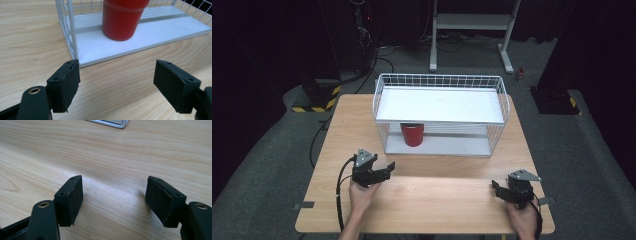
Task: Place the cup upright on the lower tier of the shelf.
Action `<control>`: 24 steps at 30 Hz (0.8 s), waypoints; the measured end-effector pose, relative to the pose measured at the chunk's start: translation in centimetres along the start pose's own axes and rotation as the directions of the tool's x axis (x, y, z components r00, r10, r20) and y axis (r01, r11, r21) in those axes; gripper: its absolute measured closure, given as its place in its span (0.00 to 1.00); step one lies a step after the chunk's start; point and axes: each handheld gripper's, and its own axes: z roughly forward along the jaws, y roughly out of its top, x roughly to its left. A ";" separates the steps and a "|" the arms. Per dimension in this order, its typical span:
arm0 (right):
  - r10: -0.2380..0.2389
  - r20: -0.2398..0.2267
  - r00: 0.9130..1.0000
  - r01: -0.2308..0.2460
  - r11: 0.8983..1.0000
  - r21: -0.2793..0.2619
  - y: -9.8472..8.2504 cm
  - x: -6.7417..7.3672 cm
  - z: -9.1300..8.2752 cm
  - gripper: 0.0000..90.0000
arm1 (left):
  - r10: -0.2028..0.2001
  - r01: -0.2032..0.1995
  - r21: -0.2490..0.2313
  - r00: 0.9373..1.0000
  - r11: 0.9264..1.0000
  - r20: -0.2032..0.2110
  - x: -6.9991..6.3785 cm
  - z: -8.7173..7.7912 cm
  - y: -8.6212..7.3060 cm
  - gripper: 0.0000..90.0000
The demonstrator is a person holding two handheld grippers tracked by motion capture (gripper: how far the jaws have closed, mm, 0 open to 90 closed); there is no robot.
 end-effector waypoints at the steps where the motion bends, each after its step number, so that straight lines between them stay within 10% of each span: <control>1: -0.001 0.000 1.000 0.001 1.000 0.000 0.0 0.0 0.0 0.34 | -0.003 0.003 0.000 1.000 1.000 -0.003 0.1 -0.1 -0.1 0.24; 24: 0.000 0.000 1.000 0.000 1.000 0.000 0.0 0.0 0.0 0.34 | -0.040 0.043 0.041 0.997 0.998 -0.071 2.1 -1.4 -3.3 0.22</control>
